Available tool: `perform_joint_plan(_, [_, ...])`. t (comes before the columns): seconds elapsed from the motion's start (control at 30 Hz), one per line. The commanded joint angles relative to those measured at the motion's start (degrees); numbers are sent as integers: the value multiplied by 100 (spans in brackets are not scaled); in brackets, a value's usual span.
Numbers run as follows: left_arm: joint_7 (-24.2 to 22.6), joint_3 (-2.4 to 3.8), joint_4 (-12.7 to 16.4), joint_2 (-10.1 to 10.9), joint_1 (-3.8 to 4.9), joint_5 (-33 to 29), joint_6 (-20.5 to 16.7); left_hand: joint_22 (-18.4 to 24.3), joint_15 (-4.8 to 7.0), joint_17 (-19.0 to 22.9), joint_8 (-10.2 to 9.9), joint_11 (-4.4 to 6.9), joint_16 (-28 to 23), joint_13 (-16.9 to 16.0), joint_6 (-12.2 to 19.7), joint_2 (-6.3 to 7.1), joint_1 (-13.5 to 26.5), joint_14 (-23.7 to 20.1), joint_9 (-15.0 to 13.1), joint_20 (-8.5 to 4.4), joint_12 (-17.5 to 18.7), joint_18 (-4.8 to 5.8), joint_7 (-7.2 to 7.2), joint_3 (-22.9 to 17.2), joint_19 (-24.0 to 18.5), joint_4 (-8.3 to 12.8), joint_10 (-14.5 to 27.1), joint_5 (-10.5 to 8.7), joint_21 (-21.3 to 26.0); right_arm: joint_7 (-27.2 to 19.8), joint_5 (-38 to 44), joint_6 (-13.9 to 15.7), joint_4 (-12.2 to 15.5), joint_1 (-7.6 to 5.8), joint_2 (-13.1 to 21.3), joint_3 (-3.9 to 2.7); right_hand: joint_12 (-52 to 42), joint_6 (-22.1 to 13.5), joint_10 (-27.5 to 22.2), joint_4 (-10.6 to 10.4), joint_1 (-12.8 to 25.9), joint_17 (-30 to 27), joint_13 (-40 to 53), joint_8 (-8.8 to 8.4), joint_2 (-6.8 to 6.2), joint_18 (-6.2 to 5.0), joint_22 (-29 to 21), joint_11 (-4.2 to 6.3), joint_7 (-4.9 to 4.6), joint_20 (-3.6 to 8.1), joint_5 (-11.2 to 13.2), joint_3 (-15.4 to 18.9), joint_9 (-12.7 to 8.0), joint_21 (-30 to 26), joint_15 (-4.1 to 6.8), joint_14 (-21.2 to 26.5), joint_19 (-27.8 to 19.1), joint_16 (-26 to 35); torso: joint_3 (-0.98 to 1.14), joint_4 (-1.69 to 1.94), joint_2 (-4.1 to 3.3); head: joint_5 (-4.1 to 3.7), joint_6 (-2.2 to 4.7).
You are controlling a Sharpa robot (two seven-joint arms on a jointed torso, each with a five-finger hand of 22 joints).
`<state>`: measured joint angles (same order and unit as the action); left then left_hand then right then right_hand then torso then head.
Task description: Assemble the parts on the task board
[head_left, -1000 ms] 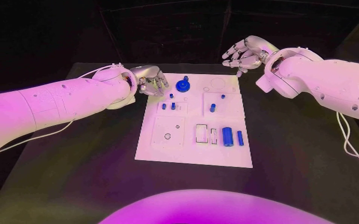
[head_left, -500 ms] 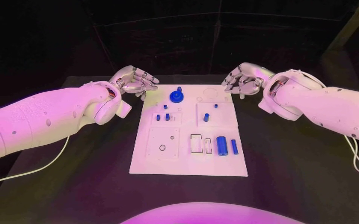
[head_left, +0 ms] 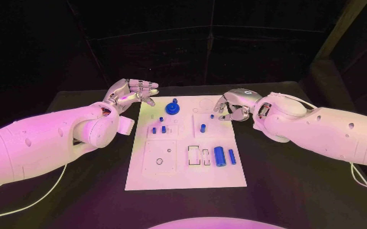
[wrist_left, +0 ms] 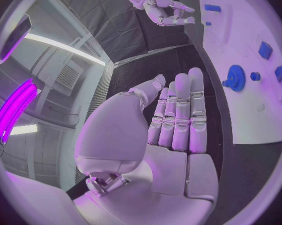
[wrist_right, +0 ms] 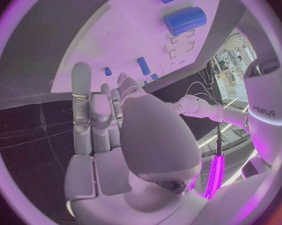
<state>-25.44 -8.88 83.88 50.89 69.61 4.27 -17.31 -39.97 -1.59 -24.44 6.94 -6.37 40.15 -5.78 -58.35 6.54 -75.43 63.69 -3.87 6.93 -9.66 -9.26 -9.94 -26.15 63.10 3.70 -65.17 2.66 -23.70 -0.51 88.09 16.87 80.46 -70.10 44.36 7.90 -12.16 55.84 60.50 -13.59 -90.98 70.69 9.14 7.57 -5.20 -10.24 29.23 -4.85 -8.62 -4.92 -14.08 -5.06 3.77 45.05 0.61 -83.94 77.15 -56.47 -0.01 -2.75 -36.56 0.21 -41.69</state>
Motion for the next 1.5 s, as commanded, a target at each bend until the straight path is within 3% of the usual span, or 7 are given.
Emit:
perform_joint_plan(0.03, [-444,5,91,16,-2,-366,19,294,-115,319,-56,-55,-671,80,13,1,58,-244,7,96,94,-68,-76,7,-329,-34,86,13,400,242,578,80,-47,13,-58,-6,90,-102,-106,8,0,36,-85,-98,-89,108,83,-16,4,-8,33,-51,-9,79,-40,-271,36,-68,-6,-2,6,3,0])
perform_joint_plan(0.23, [-512,5,178,31,-7,-383,63,1080,-432,925,-166,-179,-1913,219,44,5,73,-696,6,412,309,-6,-98,-7,-1081,-74,194,10,1360,328,671,9,-179,47,-221,-7,169,-114,-150,73,-12,132,-223,-203,-78,131,312,-35,0,-34,74,-129,4,285,-57,-304,67,-257,-2,4,-2,43,-61])
perform_joint_plan(0.37, [-526,4,212,34,-8,-386,67,1518,-514,1221,-217,-202,-2435,218,1,-4,52,-704,4,603,405,-105,-114,2,-1168,-78,137,6,1720,332,686,3,-277,57,-310,-8,190,-73,-136,83,-3,168,-291,-229,-36,141,415,-46,-13,-45,114,-196,11,381,-68,-319,80,-335,3,-4,-4,48,-88])
perform_joint_plan(0.43, [-529,4,225,33,-9,-386,63,1615,-520,1282,-232,-204,-2532,218,-10,-6,48,-652,3,630,430,-122,-117,7,-1125,-79,122,6,1768,328,684,-6,-320,59,-340,-8,205,-46,-124,89,-2,193,-337,-245,-8,147,479,-55,-25,-52,157,-249,13,440,-77,-326,87,-390,3,5,-5,26,-99])
perform_joint_plan(0.57, [-539,3,260,31,-9,-387,47,1743,-525,1358,-251,-210,-2655,217,-26,-18,40,-571,3,638,463,-135,-131,8,-1048,-82,103,8,1819,297,612,-70,-421,62,-418,-9,223,26,-75,101,-8,231,-417,-259,45,158,595,-61,-32,-63,226,-367,19,545,-85,-333,96,-473,-5,8,-8,37,-124])
perform_joint_plan(0.87, [-546,2,319,15,-9,-424,48,1879,-515,1437,-273,-231,-2778,215,-47,-50,5,-439,3,617,491,-134,-188,-10,-878,-69,80,9,1828,201,481,-325,-595,65,-597,-9,290,247,117,124,0,318,-554,-264,149,198,986,-17,6,-61,233,-694,33,881,-60,-349,155,-672,-3,6,-5,72,-172])
perform_joint_plan(1.5, [-513,1,341,-1,-9,-460,71,1941,-515,1466,-288,-249,-2821,211,-38,-41,12,-381,6,611,492,-130,-230,1,-824,-69,67,9,1839,244,453,-615,-824,181,-774,-10,443,355,252,167,126,398,-562,-334,70,228,1244,-24,-6,-60,259,-956,22,1113,-59,-356,162,-866,-3,0,0,107,-245])
